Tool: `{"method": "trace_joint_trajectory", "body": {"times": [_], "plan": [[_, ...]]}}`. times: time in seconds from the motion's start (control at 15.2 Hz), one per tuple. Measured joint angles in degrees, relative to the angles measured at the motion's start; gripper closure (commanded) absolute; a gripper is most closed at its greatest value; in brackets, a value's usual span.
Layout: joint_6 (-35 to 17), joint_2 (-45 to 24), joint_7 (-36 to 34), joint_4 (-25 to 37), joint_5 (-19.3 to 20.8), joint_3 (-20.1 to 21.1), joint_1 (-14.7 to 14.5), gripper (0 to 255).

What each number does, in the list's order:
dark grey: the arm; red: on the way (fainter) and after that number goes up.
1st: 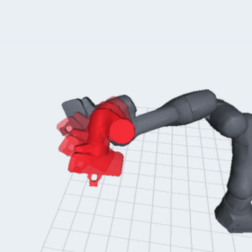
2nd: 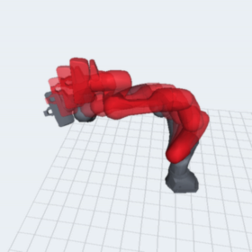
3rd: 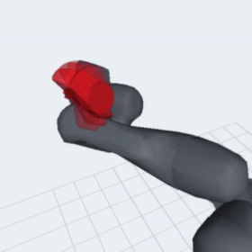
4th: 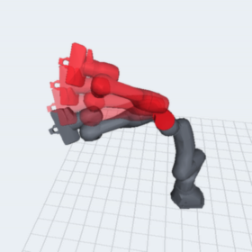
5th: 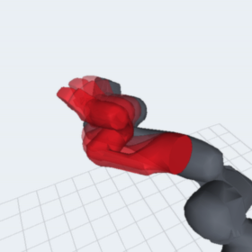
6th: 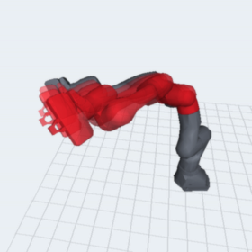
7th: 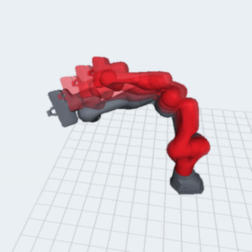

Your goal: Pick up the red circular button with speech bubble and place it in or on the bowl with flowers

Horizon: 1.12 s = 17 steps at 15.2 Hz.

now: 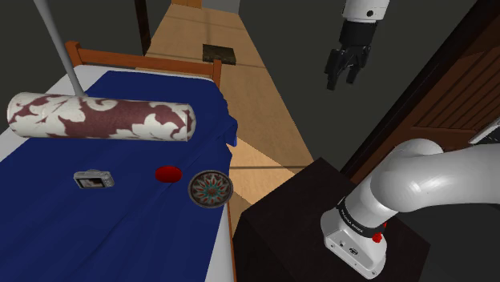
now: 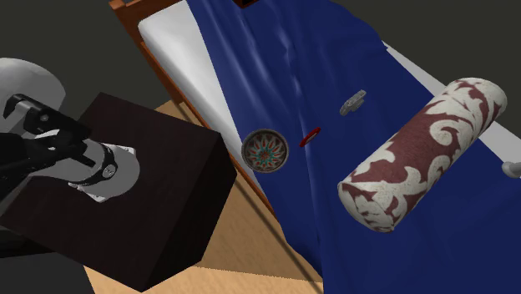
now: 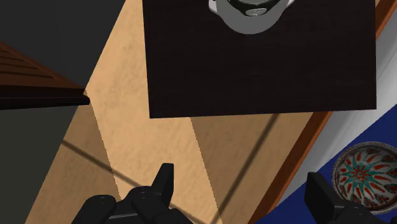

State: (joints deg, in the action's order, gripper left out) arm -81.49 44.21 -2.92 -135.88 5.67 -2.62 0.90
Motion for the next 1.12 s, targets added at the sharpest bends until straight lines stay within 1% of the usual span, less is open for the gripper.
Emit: {"method": "trace_joint_trajectory", "body": {"times": [0.13, 0.33, 0.66, 1.12], "plan": [[-1.0, -0.5, 0.3, -0.5, -0.1, 0.0, -0.3, 0], [-5.6, -3.5, 1.6, -1.6, -0.7, 0.4, -1.8, 0], [-15.7, -10.5, 5.1, -3.6, -1.2, 0.4, -4.5, 0], [-28.3, -22.0, 9.8, -2.9, -2.5, 1.4, -8.2, 0]]}}
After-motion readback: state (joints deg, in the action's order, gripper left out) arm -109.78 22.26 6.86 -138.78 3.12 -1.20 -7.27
